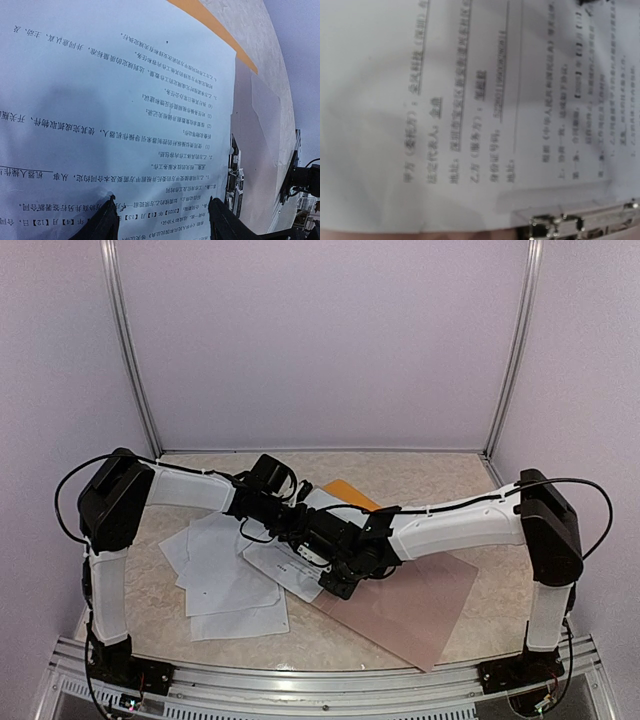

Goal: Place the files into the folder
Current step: Close the spring clip on the folder.

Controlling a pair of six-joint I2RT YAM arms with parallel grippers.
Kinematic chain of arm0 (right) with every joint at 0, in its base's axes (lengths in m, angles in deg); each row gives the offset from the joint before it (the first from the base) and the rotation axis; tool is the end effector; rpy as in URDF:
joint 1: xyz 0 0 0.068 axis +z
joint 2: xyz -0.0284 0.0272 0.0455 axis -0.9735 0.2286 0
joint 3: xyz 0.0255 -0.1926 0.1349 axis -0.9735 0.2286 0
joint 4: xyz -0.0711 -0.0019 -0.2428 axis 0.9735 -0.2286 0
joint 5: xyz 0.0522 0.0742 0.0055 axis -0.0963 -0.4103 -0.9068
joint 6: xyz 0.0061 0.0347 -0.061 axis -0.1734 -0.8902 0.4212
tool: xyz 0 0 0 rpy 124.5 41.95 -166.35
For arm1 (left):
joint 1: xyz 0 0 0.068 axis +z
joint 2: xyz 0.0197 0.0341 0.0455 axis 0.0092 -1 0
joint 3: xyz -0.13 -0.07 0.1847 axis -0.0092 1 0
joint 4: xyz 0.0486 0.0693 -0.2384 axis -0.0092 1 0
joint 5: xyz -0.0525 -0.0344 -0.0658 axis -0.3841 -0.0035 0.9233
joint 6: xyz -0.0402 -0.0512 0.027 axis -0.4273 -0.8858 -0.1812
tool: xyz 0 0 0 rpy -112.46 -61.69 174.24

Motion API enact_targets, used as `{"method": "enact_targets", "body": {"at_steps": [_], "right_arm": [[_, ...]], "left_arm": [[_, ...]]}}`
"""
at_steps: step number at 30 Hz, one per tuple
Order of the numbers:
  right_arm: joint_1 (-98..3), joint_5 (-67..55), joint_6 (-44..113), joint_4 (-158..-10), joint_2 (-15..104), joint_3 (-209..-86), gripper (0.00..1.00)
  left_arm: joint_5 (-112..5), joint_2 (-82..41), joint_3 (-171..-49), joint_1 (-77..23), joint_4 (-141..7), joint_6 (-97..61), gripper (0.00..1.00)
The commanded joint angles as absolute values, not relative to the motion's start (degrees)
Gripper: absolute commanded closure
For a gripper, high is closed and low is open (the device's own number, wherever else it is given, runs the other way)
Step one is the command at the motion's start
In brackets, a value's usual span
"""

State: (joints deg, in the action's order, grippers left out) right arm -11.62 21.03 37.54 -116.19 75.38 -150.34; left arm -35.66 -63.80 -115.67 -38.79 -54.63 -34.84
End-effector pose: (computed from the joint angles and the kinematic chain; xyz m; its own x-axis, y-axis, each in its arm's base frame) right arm 0.1794 0.3427 0.1253 -0.4399 -0.7915 -0.4243 -0.7733 0.5741 -0.2691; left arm 0.3181 -0.2833 0.1061 -0.9051 0.1683 -0.3904 0.3893 0.6971 -0.6021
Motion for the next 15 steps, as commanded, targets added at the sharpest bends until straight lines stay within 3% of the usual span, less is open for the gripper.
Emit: {"method": "enact_targets", "body": {"at_steps": [1,15], "right_arm": [[-11.11,22.99,36.77,-117.47,73.62,-150.93,0.84],[-11.86,24.50,35.03,-117.65,70.28,-150.03,0.86]], "left_arm": [[-36.02,-65.22,-114.22,-38.49,-50.81,-33.61,0.41],[-36.49,-65.20,-113.96,-38.76,-50.58,-32.00,0.41]]}}
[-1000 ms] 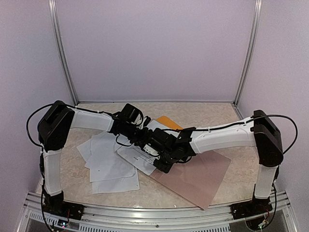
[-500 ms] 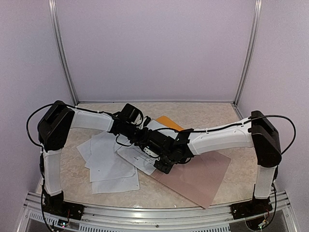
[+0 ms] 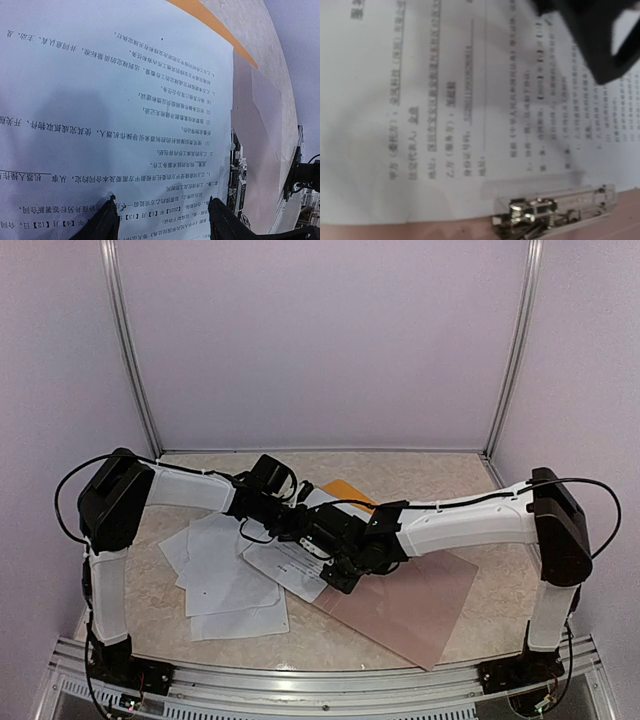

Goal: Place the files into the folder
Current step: Close the spring clip on the folder.

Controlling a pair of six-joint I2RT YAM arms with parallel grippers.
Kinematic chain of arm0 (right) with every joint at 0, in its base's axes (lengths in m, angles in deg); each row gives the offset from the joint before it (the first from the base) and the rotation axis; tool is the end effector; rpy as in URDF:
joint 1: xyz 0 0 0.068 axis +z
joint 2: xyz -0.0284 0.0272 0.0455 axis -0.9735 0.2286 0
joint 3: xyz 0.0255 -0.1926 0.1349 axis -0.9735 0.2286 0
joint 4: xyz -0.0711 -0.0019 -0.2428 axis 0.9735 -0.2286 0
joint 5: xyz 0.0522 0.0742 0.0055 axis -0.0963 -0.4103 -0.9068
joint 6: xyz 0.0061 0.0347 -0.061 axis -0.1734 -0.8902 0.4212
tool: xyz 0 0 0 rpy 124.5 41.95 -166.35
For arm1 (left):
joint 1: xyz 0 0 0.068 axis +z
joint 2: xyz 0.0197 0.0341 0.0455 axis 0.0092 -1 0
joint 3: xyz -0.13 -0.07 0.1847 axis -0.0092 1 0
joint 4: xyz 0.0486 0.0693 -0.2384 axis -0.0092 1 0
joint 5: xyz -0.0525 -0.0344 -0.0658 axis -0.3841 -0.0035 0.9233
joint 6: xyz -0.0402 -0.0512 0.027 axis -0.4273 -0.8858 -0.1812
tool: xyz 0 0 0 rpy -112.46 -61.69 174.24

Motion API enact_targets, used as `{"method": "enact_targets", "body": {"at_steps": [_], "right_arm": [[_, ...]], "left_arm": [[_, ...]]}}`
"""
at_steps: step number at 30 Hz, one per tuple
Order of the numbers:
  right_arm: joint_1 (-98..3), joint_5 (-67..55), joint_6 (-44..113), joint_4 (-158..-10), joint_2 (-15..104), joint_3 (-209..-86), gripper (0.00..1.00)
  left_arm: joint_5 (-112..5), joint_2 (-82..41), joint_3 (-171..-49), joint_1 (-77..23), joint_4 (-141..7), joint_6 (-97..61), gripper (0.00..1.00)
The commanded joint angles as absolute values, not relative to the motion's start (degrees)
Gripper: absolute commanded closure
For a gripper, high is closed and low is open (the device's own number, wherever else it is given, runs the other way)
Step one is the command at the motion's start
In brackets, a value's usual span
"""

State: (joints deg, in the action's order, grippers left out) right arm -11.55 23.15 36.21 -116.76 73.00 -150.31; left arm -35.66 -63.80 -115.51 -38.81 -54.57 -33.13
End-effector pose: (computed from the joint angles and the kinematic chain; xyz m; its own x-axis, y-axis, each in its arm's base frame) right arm 0.1798 0.3399 0.1405 -0.4494 -0.7652 -0.4611 -0.7425 0.6069 -0.2835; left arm 0.3175 -0.2830 0.1052 -0.8943 0.1903 -0.4050 0.4146 0.6930 -0.5898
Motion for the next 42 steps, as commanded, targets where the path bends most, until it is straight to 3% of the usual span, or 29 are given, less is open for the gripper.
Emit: {"method": "enact_targets", "body": {"at_steps": [1,37,42], "right_arm": [[-11.96,24.63,34.95,-117.62,70.01,-149.88,0.86],[-23.60,18.22,35.88,-110.31,63.85,-141.83,0.88],[-25.90,13.98,35.03,-107.64,61.22,-139.58,0.83]], "left_arm": [[-36.54,-65.23,-113.98,-38.76,-50.44,-31.94,0.41],[-37.32,-64.97,-114.24,-39.38,-49.49,-31.28,0.42],[-37.20,-65.19,-114.50,-39.38,-49.41,-31.20,0.42]]}}
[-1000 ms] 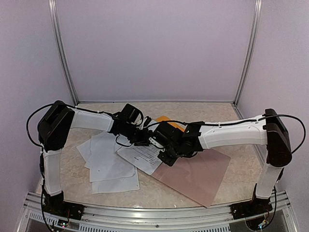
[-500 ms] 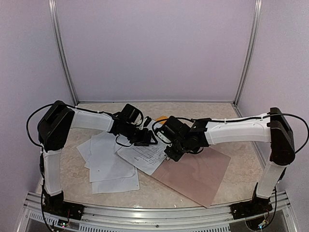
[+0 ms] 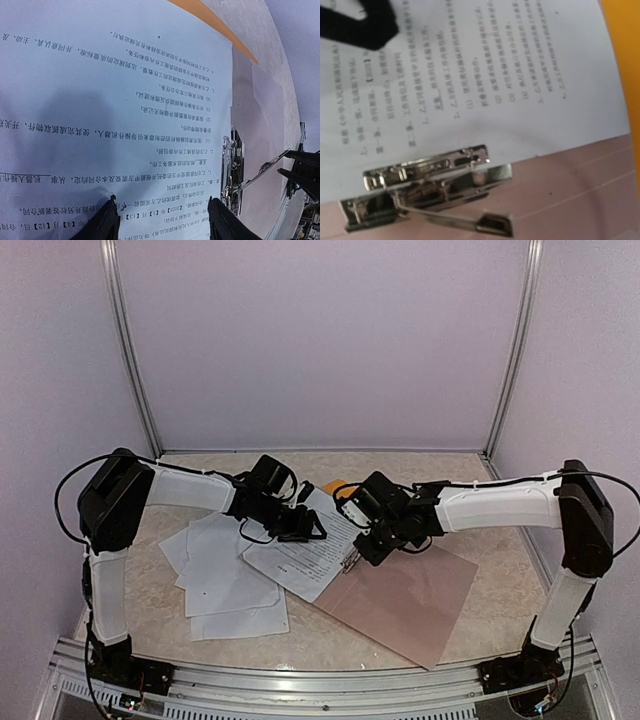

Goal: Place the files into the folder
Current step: Close the spring clip on the folder.

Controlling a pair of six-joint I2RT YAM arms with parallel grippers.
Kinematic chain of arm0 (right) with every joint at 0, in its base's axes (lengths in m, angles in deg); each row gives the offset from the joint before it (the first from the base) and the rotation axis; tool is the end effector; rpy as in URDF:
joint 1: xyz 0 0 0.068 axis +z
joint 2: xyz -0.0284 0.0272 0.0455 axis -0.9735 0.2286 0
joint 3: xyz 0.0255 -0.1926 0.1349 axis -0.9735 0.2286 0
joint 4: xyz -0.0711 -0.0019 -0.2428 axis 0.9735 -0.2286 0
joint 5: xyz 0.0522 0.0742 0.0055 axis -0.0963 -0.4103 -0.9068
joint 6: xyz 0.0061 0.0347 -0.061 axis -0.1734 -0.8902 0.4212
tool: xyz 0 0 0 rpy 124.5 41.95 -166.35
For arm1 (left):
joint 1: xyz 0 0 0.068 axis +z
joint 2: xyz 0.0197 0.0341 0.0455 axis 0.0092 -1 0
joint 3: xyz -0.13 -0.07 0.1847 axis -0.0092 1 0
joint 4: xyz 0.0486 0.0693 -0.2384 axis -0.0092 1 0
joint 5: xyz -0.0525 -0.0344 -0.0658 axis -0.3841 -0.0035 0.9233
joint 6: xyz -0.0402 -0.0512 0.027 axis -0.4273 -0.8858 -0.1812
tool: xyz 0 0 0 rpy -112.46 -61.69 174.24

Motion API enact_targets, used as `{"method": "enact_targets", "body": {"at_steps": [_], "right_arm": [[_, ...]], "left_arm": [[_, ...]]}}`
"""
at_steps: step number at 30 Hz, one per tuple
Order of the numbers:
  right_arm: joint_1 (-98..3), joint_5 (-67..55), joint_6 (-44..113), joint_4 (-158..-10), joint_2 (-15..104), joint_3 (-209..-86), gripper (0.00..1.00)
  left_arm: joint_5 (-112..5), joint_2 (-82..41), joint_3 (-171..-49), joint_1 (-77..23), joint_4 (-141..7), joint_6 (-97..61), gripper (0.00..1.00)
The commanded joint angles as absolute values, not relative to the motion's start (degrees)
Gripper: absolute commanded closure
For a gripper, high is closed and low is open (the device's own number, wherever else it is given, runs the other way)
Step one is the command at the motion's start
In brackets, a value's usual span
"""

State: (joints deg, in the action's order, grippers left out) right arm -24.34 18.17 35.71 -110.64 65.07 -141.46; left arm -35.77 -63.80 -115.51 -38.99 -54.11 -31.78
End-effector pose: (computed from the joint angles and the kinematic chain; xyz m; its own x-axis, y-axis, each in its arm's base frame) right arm 0.2345 0.2785 0.1493 -0.5898 -0.6056 -0.5342 -0.6171 0.7647 -0.1856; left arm 0.3161 -0.2834 0.1046 -0.8861 0.2108 -0.4128 0.4338 0.6911 -0.5782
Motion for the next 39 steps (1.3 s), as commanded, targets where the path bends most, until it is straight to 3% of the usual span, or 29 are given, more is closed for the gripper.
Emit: {"method": "enact_targets", "body": {"at_steps": [1,7,13,26,39], "right_arm": [[-26.44,12.65,34.77,-106.98,60.28,-138.81,0.81],[-29.55,4.77,33.26,-103.66,55.04,-136.56,0.60],[-33.72,-3.30,33.07,-100.91,55.62,-134.99,0.52],[-40.66,-19.68,31.65,-91.59,60.12,-130.47,0.55],[-43.61,-27.40,30.09,-85.89,64.10,-128.91,0.67]], "left_arm": [[-37.24,-65.16,-114.50,-39.38,-49.40,-31.20,0.42],[-37.25,-65.07,-114.47,-39.46,-49.38,-31.20,0.42],[-37.41,-64.97,-114.30,-39.55,-49.46,-31.18,0.42],[-37.60,-65.22,-114.40,-39.73,-49.50,-31.37,0.42],[-37.49,-65.23,-114.81,-39.72,-49.26,-31.28,0.42]]}}
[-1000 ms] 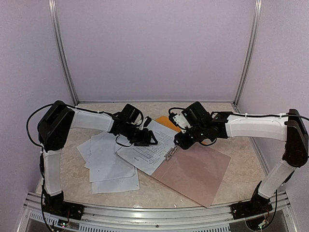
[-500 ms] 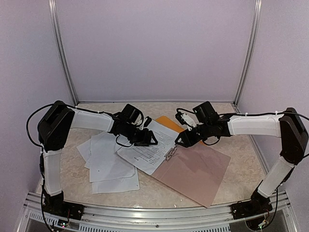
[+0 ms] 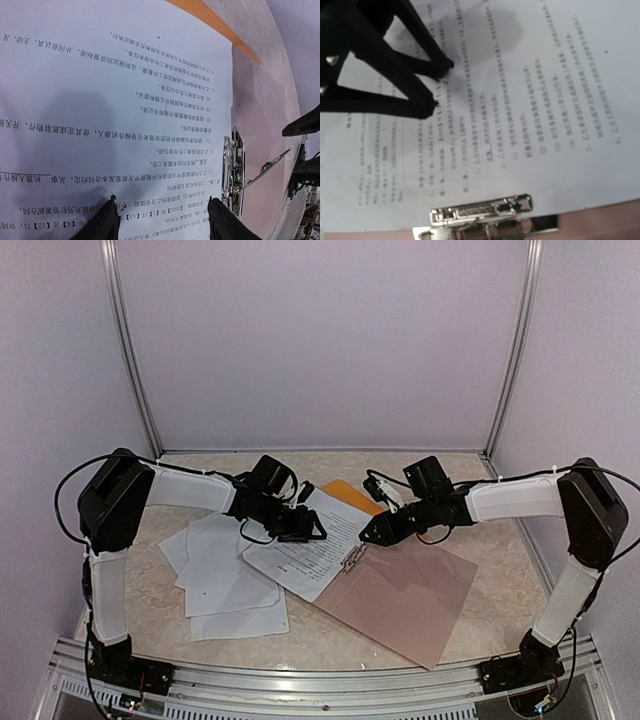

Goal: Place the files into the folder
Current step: Close the spring clip on the folder, then clamp the file and folder together.

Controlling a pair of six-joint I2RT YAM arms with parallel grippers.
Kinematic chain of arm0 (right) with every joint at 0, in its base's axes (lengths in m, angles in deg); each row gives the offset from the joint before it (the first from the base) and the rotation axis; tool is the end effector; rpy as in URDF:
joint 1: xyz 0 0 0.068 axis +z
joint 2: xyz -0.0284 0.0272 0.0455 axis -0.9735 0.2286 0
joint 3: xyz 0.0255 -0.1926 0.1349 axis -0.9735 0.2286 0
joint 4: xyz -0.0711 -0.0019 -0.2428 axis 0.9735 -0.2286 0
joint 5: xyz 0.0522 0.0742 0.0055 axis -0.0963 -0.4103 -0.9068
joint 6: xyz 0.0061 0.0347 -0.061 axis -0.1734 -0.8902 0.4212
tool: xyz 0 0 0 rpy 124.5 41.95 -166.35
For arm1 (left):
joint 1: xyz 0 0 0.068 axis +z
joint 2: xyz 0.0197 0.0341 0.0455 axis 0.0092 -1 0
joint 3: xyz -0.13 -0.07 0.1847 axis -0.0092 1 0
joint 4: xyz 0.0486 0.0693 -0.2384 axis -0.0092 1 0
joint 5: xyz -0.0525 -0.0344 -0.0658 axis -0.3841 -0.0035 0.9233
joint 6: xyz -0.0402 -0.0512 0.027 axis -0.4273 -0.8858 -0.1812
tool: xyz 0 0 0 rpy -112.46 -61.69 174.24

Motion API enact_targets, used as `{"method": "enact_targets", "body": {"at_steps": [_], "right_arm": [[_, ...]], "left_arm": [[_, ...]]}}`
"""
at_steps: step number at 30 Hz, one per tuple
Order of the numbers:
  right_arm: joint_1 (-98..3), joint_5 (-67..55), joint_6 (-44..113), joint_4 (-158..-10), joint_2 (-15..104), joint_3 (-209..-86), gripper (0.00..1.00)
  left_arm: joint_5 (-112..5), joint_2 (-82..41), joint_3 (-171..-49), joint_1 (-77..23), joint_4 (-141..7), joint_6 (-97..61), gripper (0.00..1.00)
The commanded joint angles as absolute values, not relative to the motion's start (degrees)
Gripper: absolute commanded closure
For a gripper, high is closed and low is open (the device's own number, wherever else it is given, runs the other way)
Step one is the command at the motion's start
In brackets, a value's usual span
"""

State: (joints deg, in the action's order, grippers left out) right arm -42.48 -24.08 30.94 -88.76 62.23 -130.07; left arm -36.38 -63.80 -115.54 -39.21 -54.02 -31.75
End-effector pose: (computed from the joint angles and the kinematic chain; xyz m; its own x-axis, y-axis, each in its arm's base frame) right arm 0.2834 0.2240 0.1385 -0.7228 -0.2921 -0.6263 -0.6364 0.6345 0.4386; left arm 0.3154 -0.2843 0.1044 -0.8846 0.2117 -0.4154 0.4348 0.6963 -0.5711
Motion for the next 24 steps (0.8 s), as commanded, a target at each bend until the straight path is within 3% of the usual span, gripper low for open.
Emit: {"method": "enact_targets", "body": {"at_steps": [1,9,24], "right_arm": [[-43.79,-27.99,29.95,-85.38,64.43,-128.84,0.68],[-44.96,-31.84,28.35,-81.41,65.53,-127.24,0.76],[-45.40,-32.29,28.10,-80.82,64.91,-126.98,0.79]], "left_arm": [[-37.43,-65.23,-114.89,-39.66,-49.25,-31.28,0.42],[-37.42,-65.32,-115.10,-39.64,-49.05,-31.16,0.42],[-37.19,-65.49,-114.99,-39.81,-49.16,-31.37,0.42]]}}
